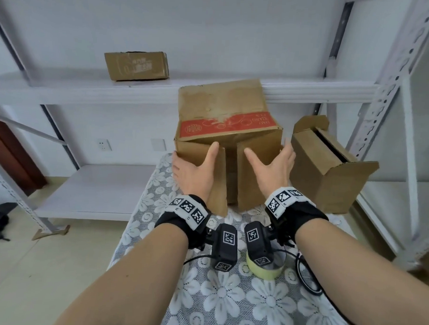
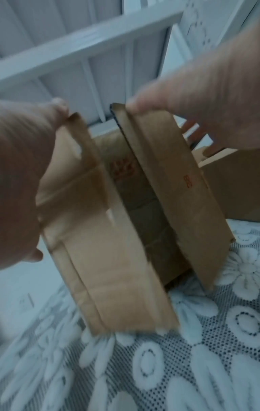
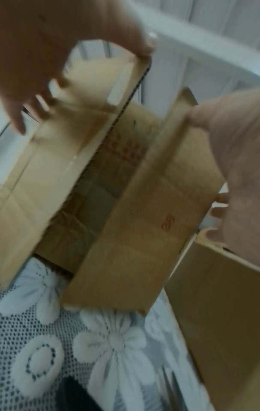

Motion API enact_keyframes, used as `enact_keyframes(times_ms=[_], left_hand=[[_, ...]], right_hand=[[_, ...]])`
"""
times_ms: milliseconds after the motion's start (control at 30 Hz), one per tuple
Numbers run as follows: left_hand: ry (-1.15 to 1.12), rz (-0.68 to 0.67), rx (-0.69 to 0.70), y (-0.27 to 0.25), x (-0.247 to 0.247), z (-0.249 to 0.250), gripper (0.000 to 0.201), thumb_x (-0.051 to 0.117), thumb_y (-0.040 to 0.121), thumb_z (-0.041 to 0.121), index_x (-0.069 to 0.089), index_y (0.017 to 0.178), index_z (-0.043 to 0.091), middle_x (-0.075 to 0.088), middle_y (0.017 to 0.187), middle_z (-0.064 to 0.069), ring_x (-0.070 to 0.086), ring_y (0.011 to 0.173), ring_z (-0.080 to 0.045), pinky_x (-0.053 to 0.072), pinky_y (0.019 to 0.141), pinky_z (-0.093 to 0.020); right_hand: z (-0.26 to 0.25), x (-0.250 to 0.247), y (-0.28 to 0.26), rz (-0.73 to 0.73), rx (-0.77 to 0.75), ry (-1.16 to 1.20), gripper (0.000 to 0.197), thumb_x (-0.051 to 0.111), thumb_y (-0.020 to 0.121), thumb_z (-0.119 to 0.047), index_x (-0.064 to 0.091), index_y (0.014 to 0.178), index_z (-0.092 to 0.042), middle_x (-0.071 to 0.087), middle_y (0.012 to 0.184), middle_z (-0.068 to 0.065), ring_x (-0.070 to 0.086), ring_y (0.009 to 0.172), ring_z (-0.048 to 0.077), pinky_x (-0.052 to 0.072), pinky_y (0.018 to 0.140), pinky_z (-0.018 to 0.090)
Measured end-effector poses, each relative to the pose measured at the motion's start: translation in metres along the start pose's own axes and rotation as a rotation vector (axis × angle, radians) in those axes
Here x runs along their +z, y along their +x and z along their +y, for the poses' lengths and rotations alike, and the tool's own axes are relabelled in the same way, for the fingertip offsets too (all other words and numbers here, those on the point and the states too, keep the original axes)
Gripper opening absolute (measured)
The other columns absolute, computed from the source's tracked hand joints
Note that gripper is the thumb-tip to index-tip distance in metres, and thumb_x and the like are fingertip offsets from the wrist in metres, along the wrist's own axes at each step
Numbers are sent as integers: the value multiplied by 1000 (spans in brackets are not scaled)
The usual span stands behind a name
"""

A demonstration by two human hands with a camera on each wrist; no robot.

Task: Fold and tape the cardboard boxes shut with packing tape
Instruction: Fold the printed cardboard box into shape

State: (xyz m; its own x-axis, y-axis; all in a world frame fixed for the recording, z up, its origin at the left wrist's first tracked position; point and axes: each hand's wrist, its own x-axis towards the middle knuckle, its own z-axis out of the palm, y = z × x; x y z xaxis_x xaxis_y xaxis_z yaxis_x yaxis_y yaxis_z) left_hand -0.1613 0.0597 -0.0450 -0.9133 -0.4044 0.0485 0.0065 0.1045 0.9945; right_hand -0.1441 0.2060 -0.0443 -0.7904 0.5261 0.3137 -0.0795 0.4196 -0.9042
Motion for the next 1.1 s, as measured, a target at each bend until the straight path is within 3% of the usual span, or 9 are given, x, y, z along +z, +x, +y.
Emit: enact_keyframes(times_ms=[167,300,400,567,633,733,833,900,1100], left_hand=[[63,-29,128,-15,-9,20,113,72,70,49,4,154,15,16,157,-11,12,146,-29,15,119,-49],[116,-108,164,-19,-24,31,90,53,60,25,28,147,14,39,141,-15,38,131,-33,35,110,-51],[228,-112,224,-17,-34,38,73,53,60,13,44,133,11,55,124,-12,55,113,-29,49,97,-48],[769,-230,865,-34,-43,62,35,58,84,-1,62,116,12,58,125,-7,54,116,-22,45,100,-32],[936,-405,863,-44,-42,74,15,63,90,29,68,97,17,68,99,0,63,94,-18,52,83,-33],[1381,-454,783,-47,-37,77,50,53,88,62,60,71,15,62,77,0,58,77,-19,45,65,-31],[1722,-442,742,-48,-39,75,10,54,91,27,58,88,18,65,107,-6,55,107,-26,38,99,-41],[1851,-380,717,-45,-43,72,20,50,90,19,62,107,20,59,125,-7,47,124,-29,16,116,-51],[1962,-313,811,-34,-53,74,28,47,94,24,63,117,19,59,125,-7,52,119,-24,25,114,-40]], right_hand=[[-30,-11,-14,148,-525,-304,62,55,89,-34,35,140,-5,34,145,16,27,137,27,21,116,45],[-32,-19,-23,6,-993,-634,11,63,75,-6,64,86,-5,64,99,13,60,99,29,48,97,43],[-36,-22,-36,-99,-916,-917,19,72,59,-3,54,58,-11,55,53,6,52,47,25,37,50,26],[-54,-32,-48,-312,-616,-1233,11,49,90,-14,59,94,-11,61,95,8,60,86,28,37,67,34],[-59,-33,-48,-334,-524,-1262,21,48,91,-16,59,108,-9,59,106,11,57,98,31,41,71,37],[-61,-37,-50,-407,-445,-1382,24,47,90,-17,60,110,-13,61,107,10,55,104,32,37,98,52],[-61,-42,-51,-449,-492,-1548,15,51,85,-13,63,92,-19,63,92,3,55,101,29,13,112,60],[-61,-44,-50,-450,-521,-1585,14,51,85,-11,63,86,-19,62,86,1,54,100,27,7,115,57],[-71,-53,-45,-440,-605,-1689,29,46,89,-11,52,62,-18,54,60,-5,56,86,23,7,116,51]])
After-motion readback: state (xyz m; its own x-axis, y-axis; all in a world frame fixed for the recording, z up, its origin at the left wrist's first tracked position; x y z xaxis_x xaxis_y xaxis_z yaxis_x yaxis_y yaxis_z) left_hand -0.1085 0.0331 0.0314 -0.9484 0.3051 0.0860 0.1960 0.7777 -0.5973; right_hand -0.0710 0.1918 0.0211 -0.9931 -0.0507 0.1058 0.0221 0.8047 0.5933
